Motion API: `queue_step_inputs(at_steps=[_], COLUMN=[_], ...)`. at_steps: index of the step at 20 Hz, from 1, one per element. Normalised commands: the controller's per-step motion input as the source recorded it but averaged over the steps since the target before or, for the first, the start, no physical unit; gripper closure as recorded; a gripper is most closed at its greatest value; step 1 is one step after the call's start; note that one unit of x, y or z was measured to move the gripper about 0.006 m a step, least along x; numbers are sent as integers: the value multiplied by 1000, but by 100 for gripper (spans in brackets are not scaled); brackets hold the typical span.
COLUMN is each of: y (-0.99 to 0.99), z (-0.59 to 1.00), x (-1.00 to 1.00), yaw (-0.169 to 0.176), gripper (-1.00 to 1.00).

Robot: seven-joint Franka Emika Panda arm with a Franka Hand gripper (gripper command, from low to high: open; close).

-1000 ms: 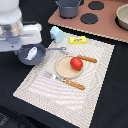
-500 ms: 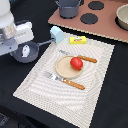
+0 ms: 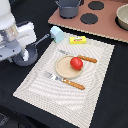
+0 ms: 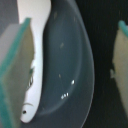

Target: Interact with the objects in diverse but meaningful ways.

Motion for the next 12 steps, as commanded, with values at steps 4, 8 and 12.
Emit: queue_step_inputs(at_steps=[4, 8, 12], y=[3, 142, 347], z=[1000, 944, 764], x=[801, 973, 951], yaw=[-44, -4, 0], gripper=[-100, -100, -100])
